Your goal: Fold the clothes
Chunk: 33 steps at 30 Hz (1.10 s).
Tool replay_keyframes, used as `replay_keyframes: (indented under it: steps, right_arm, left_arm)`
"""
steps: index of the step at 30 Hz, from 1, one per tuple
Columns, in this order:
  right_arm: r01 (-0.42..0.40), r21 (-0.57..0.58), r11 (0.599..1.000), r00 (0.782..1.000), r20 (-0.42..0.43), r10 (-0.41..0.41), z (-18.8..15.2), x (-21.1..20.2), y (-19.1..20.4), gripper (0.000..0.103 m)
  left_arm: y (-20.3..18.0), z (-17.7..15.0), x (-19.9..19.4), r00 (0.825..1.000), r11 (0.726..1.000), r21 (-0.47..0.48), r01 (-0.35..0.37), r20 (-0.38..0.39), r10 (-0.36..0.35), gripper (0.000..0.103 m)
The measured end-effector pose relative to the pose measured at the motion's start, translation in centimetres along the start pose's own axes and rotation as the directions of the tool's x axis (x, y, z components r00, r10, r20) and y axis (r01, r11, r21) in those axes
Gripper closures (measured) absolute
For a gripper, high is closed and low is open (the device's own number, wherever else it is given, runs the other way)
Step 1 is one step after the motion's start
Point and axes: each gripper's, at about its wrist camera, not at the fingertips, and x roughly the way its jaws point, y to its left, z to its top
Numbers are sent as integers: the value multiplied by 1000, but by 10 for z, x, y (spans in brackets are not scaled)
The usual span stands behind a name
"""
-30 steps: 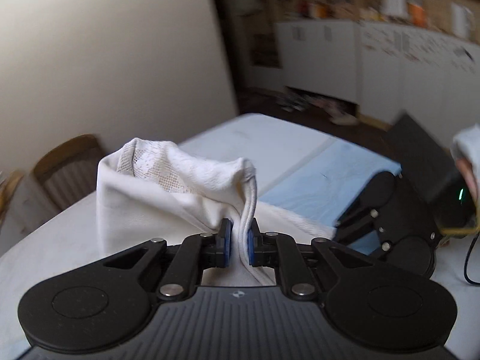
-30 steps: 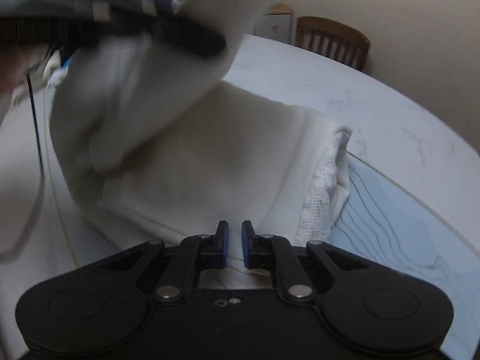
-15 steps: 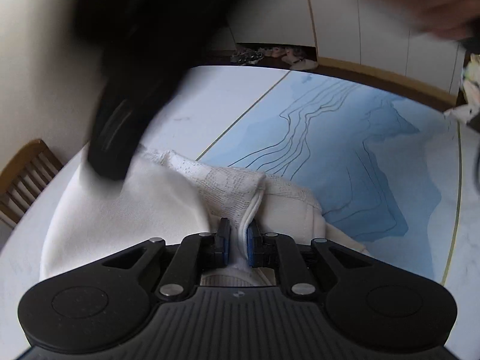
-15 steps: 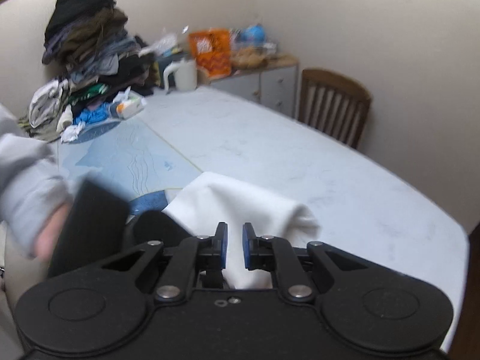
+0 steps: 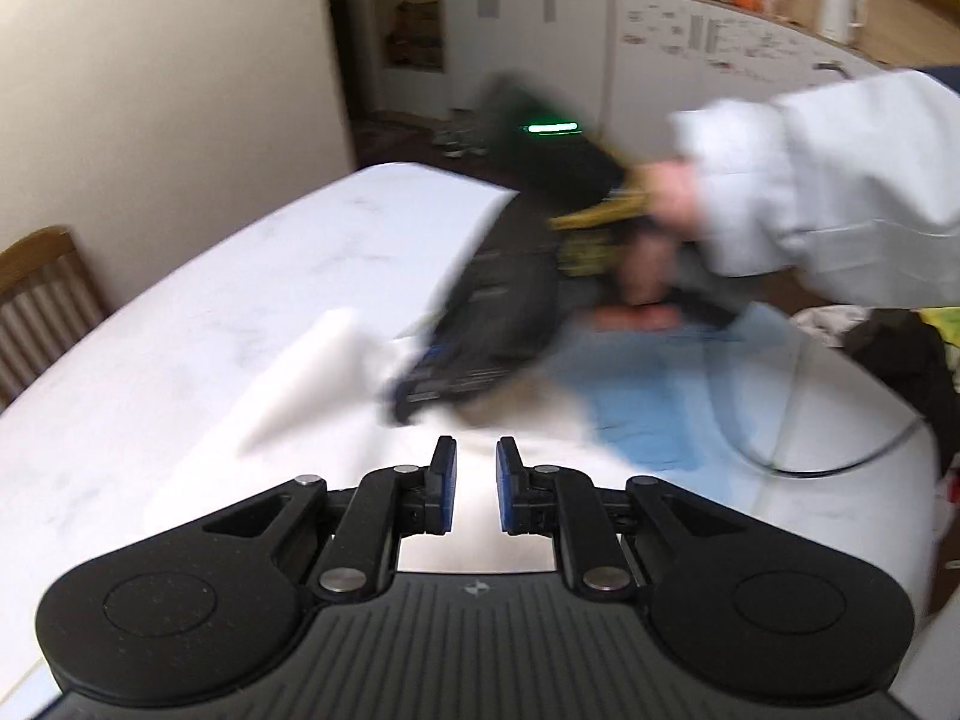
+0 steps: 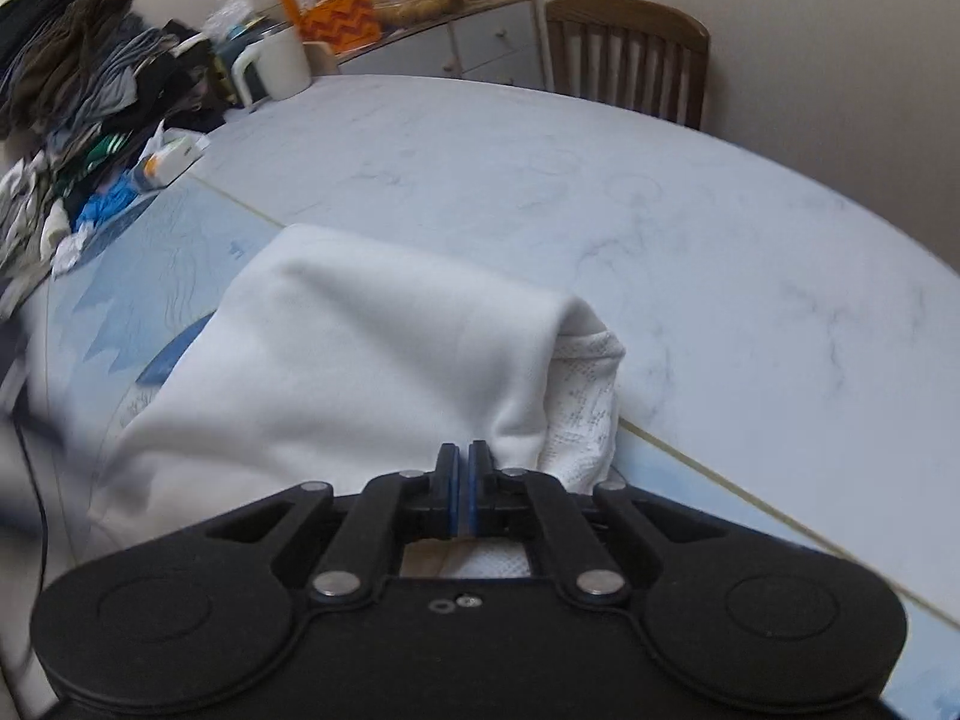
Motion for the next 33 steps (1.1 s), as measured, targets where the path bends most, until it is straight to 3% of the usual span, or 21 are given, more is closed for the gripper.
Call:
replay_keyframes:
  steps: [1,4,9,14,17,23,27,30,33]
  right_arm:
    - [0,9,1000,1000,5,0,-1,-5,2,0]
    - [-2,38,999,1000,21,1,-5,-22,7,0]
    - [-6,86,996,999,47,2,-11,-50,16,0]
    - [-4,215,977,1000,10,2,-23,-38,23,0]
    - [68,259,964,998,-7,-69,-27,-29,27,0]
    - [8,470,883,992,108,-66,-52,-71,-4,0]
    - [77,475,876,995,16,-96,-70,-46,-9,0]
    - [85,425,901,995,8,-97,-67,-44,-4,0]
    - [82,353,932,995,24,-97,-57,-56,1,0]
  left_arm:
    - [11,0,5,998,998,-12,-58,-13,58,91]
    - [41,-8,24,983,982,-54,-181,-52,178,91]
    - [54,-8,42,982,982,-64,-180,-63,176,91]
    - [53,-1,51,980,982,-26,-187,-77,184,91]
    - [59,0,52,980,982,-26,-185,-79,183,91]
    - [62,10,50,986,985,-35,-168,-29,167,91]
    - [49,12,63,985,986,-6,-167,-40,167,92]
    - [45,14,61,981,982,7,-189,-44,189,92]
    - [52,14,43,982,981,-50,-187,-37,185,91]
